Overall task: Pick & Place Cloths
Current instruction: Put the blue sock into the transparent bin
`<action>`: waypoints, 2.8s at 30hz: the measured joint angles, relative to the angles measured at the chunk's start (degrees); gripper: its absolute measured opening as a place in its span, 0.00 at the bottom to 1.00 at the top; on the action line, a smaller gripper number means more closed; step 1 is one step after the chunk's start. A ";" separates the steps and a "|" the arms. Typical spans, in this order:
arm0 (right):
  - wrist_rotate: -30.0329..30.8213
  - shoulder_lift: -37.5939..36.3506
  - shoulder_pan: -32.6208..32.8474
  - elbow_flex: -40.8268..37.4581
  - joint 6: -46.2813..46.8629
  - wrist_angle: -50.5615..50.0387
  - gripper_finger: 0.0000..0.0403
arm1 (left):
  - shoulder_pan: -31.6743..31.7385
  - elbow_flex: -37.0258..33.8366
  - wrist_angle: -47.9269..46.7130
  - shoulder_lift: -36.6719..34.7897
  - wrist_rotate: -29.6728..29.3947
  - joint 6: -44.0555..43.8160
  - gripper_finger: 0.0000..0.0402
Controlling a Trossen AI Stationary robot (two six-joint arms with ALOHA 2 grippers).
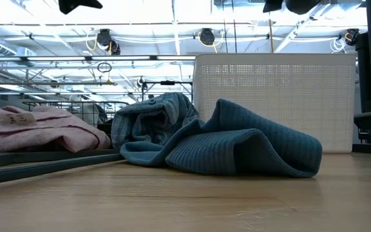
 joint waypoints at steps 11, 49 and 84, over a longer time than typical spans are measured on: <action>9.22 -0.02 8.86 0.36 -6.96 -12.85 0.01 | -10.01 -12.00 8.70 -5.34 -0.10 -4.38 0.23; 34.28 14.47 26.16 11.61 -19.25 -63.89 0.00 | -23.16 -14.76 11.81 -7.00 -7.76 -3.44 0.04; 38.84 19.38 23.96 10.01 -25.19 -65.67 0.52 | -23.11 -14.77 11.68 -6.94 -9.24 -3.62 0.05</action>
